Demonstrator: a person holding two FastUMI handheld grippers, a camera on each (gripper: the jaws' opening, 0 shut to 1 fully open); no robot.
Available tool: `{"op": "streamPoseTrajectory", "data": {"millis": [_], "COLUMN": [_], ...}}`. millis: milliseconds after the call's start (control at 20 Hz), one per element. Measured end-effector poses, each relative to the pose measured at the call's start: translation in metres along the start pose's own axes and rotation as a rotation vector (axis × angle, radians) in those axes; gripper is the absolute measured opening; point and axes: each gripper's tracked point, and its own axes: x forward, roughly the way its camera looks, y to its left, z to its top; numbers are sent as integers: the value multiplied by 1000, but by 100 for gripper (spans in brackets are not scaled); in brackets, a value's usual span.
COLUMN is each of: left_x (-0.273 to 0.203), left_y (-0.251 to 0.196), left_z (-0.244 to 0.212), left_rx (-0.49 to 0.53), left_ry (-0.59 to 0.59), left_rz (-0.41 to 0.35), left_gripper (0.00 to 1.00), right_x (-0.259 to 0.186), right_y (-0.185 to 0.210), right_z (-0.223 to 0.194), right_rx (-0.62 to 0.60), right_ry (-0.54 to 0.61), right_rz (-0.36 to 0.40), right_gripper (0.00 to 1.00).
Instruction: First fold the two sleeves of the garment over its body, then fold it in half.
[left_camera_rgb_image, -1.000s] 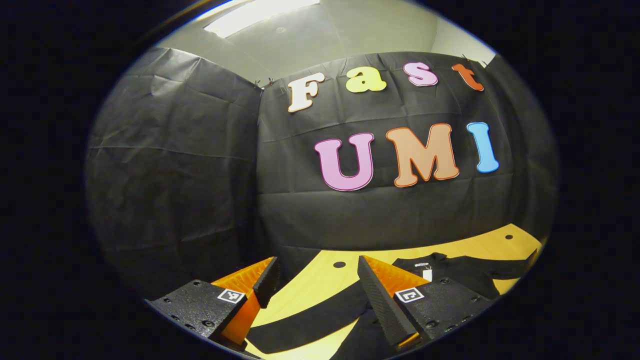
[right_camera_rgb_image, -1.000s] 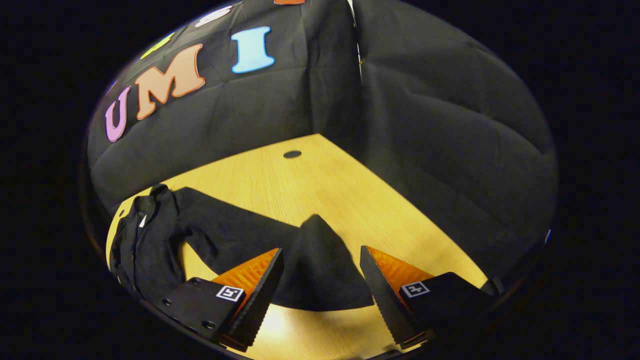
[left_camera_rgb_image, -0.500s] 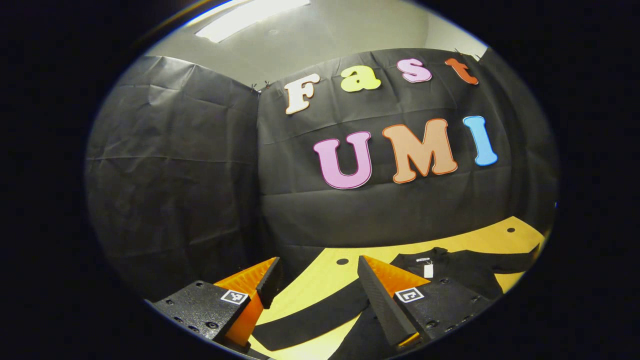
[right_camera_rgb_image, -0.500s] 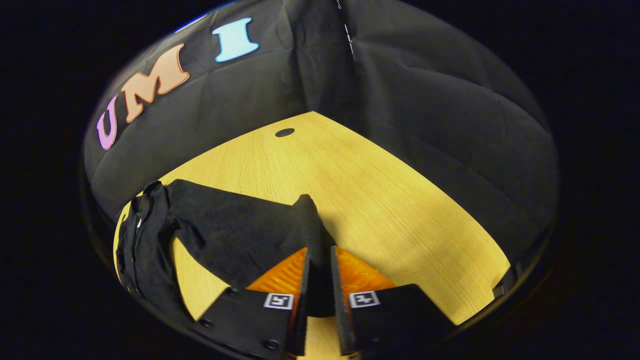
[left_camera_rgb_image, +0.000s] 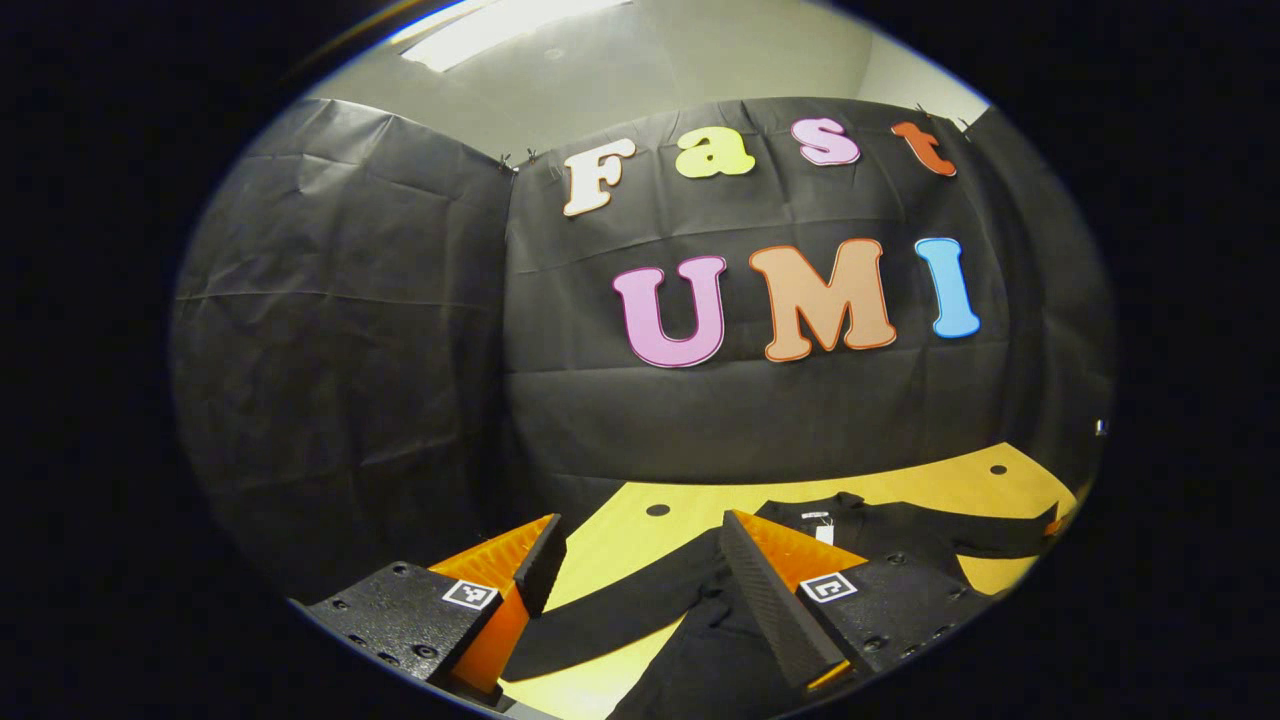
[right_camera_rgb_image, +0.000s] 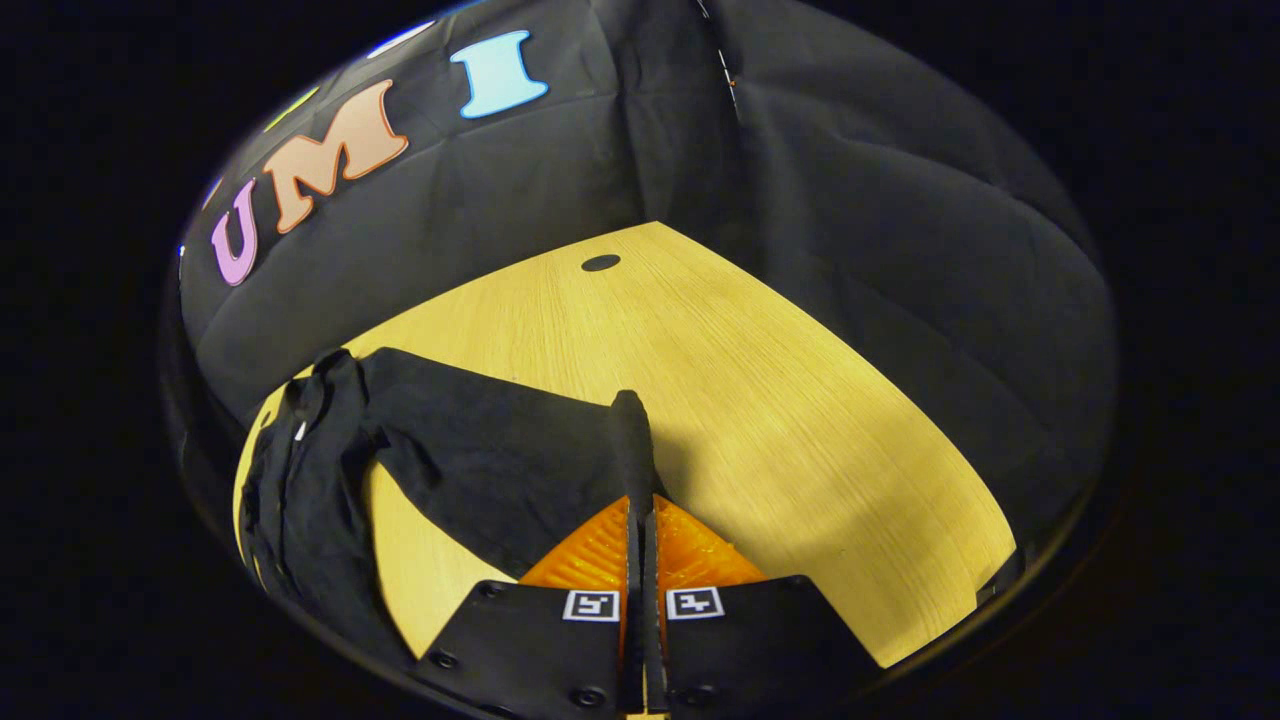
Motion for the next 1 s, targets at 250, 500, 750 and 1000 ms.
{"op": "streamPoseTrajectory", "data": {"millis": [250, 500, 750, 1000], "left_x": [3, 7, 22, 45], "left_y": [0, 34, 100, 171], "left_z": [2, -15, -45, -85], "left_rx": [-32, -71, -89, -114], "left_ry": [-11, -6, 16, 77], "left_rz": [-34, -21, -2, 63], "left_gripper": [94, 93, 93, 94], "right_x": [-20, -35, -33, -19], "right_y": [46, 145, 279, 436], "right_z": [56, 121, 143, 122], "right_rx": [-40, -154, -266, -374], "right_ry": [-52, -156, -219, -206], "right_rz": [46, 114, 155, 267], "right_gripper": [3, 3, 3, 2]}}
